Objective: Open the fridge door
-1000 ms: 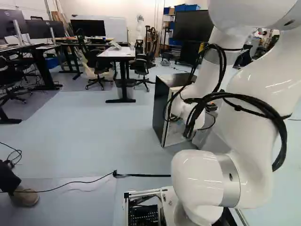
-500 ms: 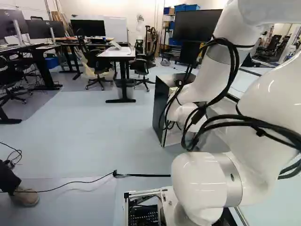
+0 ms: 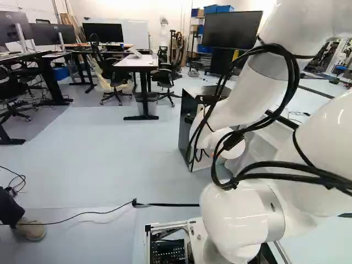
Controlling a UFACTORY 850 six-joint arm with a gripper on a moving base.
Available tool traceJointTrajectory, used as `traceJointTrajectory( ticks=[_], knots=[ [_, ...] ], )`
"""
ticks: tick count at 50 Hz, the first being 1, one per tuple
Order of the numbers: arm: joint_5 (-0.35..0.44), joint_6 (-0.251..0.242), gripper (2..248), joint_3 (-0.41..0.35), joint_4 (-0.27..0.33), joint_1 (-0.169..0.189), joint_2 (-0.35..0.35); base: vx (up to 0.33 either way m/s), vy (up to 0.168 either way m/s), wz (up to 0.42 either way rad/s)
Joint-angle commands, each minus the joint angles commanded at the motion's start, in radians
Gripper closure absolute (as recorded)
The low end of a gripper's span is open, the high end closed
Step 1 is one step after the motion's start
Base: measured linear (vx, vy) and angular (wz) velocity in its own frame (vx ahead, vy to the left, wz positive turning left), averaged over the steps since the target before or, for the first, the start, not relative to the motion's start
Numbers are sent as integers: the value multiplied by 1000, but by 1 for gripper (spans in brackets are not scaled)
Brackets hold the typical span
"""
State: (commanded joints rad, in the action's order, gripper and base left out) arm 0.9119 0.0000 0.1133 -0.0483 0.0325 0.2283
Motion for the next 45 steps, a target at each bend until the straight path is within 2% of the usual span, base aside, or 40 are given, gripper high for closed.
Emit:
traceJointTrajectory(
  ticks=[20,45],
  knots=[
    [-35,0,3,-23,43,-29,45,0,0,0],
    [-39,0,3,-26,48,-32,51,0,0,0]
  ],
)
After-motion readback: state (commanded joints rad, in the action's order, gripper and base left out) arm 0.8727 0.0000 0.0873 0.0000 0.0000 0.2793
